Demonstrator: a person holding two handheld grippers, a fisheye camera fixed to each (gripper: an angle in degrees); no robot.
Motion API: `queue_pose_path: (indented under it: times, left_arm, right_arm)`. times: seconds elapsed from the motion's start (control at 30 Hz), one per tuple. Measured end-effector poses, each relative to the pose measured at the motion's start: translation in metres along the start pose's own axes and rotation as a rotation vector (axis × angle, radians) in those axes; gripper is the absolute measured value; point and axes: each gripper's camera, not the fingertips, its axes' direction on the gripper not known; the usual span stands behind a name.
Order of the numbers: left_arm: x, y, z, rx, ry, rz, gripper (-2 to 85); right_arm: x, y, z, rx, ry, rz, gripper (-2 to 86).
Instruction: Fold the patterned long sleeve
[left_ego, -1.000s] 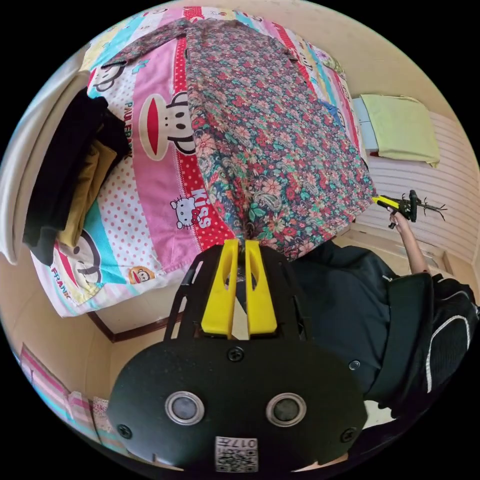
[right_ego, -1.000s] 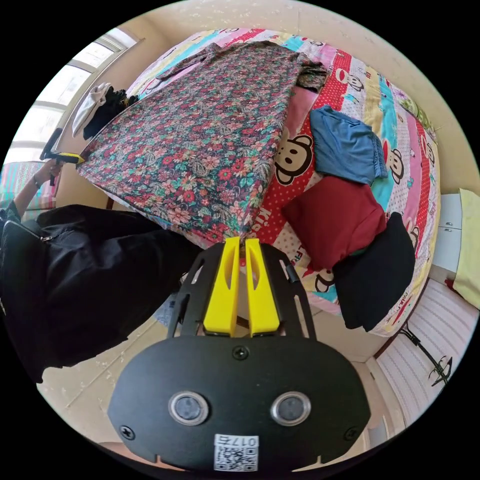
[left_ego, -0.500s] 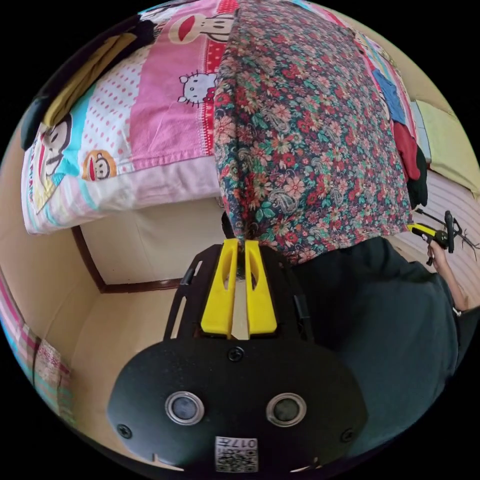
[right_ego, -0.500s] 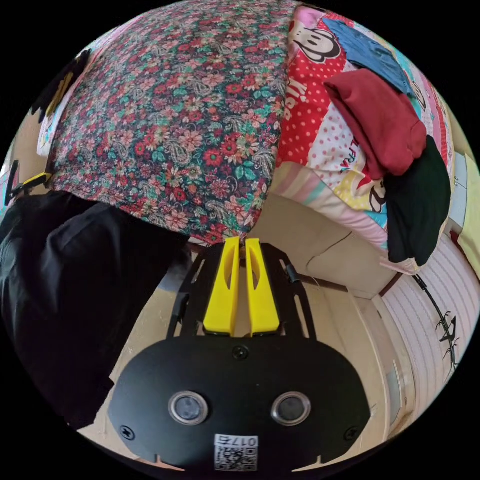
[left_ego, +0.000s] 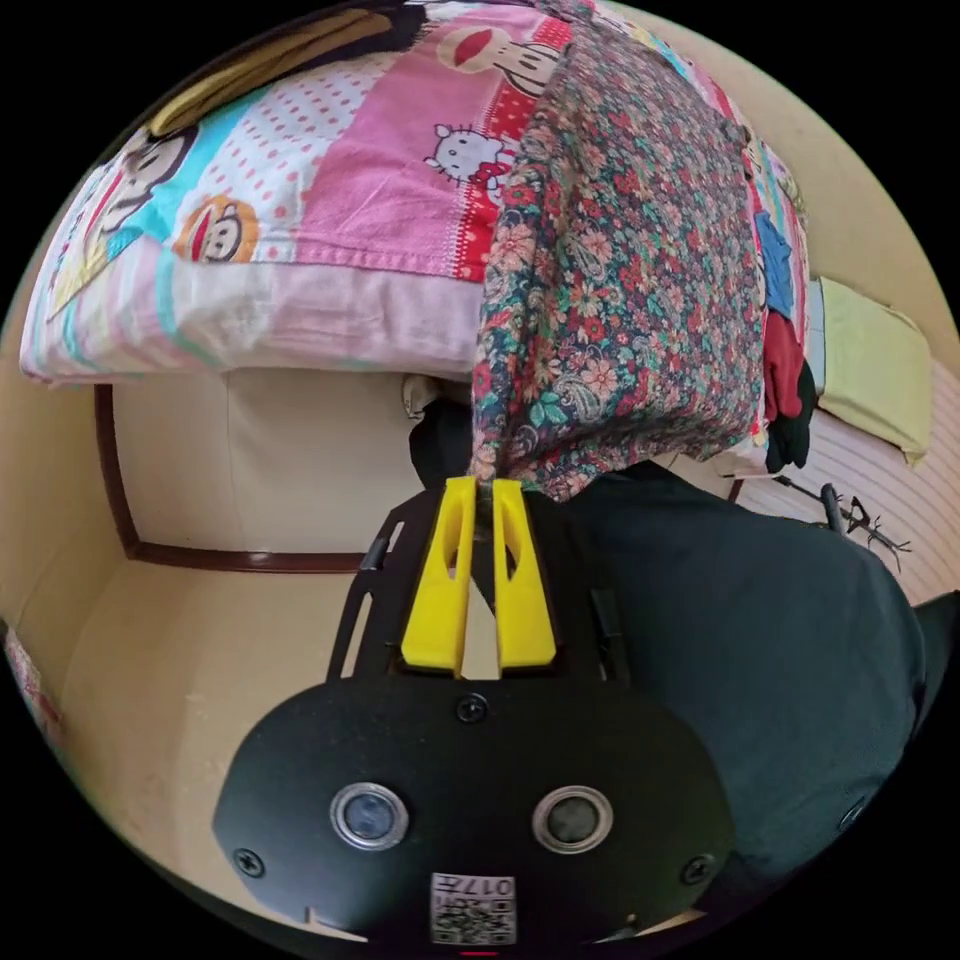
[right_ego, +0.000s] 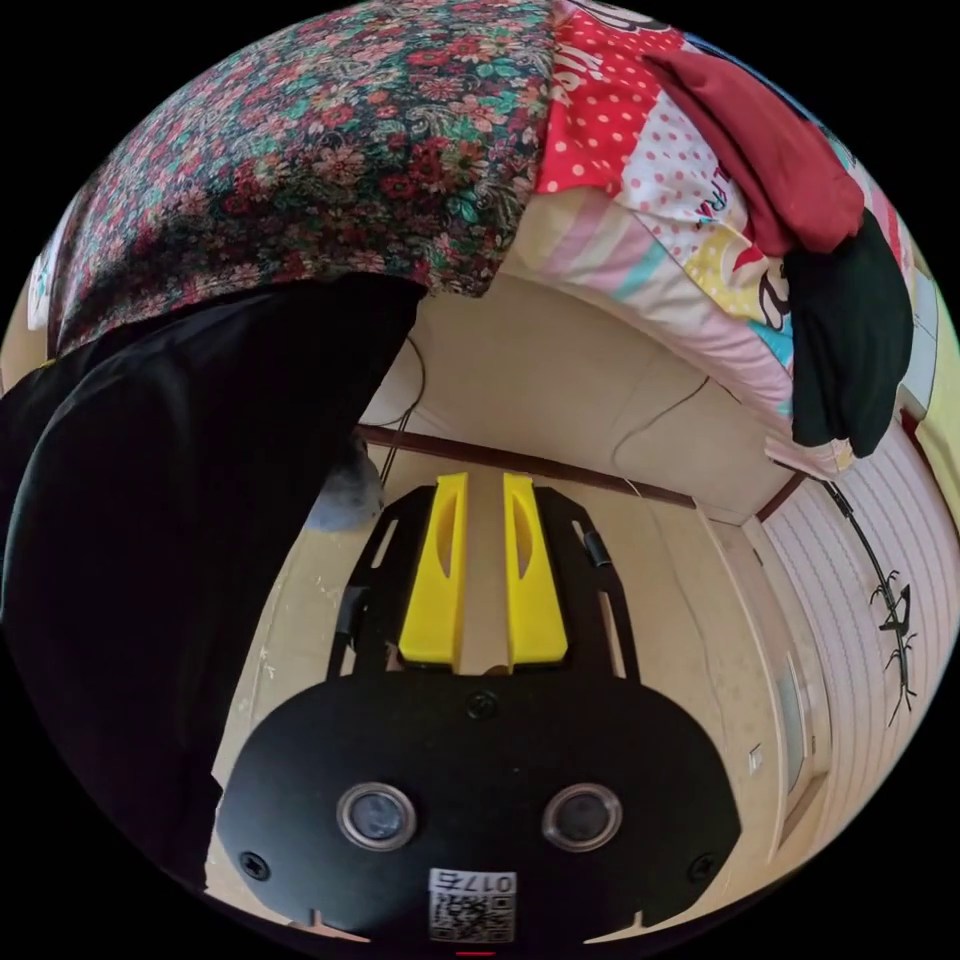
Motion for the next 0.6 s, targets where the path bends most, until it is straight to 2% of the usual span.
queue_pose_path:
  times: [0.07, 0.13, 0.23, 0.4, 0.6]
  left_arm:
    - [-0.012, 0.011, -0.001, -0.008, 0.007, -0.055, 1.3]
    - [-0.030, 0.025, 0.008, -0.148, -0.136, -0.168, 0.0]
    - [-0.034, 0.039, 0.016, -0.244, -0.135, -0.132, -0.4]
    - [-0.005, 0.016, 0.003, -0.209, -0.166, -0.065, -0.5]
    - [0.086, -0.089, -0.003, -0.120, -0.150, 0.060, -0.5]
  right_arm:
    - [0.007, 0.014, 0.004, -0.010, -0.027, 0.028, 6.3]
    - [0.013, 0.023, 0.006, -0.003, -0.049, 0.042, 6.2]
    - [0.024, 0.033, 0.009, 0.004, -0.058, 0.051, 6.0]
    - [0.051, 0.034, 0.005, 0.022, -0.048, 0.040, 5.8]
    - [0.105, 0.011, -0.048, 0.220, -0.040, 0.029, 5.5]
